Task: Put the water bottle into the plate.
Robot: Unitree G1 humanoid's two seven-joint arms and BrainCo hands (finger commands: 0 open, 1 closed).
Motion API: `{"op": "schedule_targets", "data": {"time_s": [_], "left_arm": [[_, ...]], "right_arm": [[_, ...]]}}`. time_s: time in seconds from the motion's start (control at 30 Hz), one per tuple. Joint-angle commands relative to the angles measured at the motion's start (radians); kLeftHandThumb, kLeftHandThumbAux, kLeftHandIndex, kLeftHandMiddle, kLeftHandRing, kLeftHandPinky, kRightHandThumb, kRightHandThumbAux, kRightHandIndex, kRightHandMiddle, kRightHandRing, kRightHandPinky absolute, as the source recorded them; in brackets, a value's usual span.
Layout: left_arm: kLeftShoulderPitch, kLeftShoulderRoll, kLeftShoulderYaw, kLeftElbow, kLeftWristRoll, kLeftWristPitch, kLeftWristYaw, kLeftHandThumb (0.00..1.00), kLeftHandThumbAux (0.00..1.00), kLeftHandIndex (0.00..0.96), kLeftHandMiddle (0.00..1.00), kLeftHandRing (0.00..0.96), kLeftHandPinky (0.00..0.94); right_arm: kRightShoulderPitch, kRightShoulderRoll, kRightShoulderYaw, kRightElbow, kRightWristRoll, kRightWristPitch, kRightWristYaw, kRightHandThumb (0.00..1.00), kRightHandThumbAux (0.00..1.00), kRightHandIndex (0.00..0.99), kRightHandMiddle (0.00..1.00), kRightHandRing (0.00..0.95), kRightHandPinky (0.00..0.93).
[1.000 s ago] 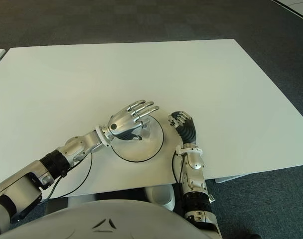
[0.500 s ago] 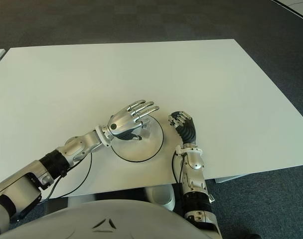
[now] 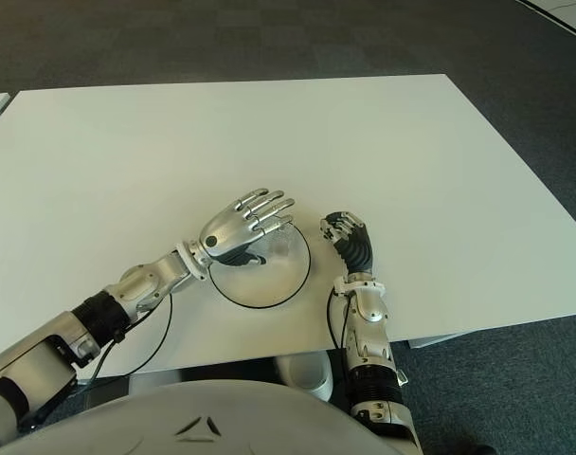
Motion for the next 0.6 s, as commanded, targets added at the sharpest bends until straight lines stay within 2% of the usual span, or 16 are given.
{"op": "schedule_targets", "data": {"time_s": [0.03, 0.2, 0.33, 0.6], "left_arm": [[0.036, -0.015, 0.057, -0.031, -0.045, 0.022, 0.049, 0.288, 0.598, 0.001, 0.0, 0.0, 0.0], [0.064, -0.036, 0.102, -0.042, -0.101, 0.018, 0.063, 0.262, 0.575, 0.0, 0.0, 0.0, 0.0], [0.1, -0.044, 0.172, -0.061, -0.218, -0.009, 0.025, 0.229, 0.554, 0.0, 0.0, 0.0, 0.0], [0.158, -0.1, 0.271, -0.062, -0.388, -0.065, 0.034, 0.176, 0.545, 0.0, 0.0, 0.0, 0.0]], "right_arm": [[0.026, 0.004, 0.001, 0.037, -0.006, 0.04, -0.007, 0.712, 0.725, 0.429, 0.493, 0.484, 0.495], [0.025, 0.005, 0.0, 0.04, -0.003, 0.039, -0.006, 0.712, 0.725, 0.429, 0.493, 0.484, 0.493], [0.026, 0.006, -0.002, 0.04, 0.003, 0.038, -0.004, 0.713, 0.725, 0.429, 0.493, 0.483, 0.494], [0.029, 0.006, -0.003, 0.033, 0.0, 0.041, -0.01, 0.713, 0.726, 0.429, 0.493, 0.484, 0.503]]}}
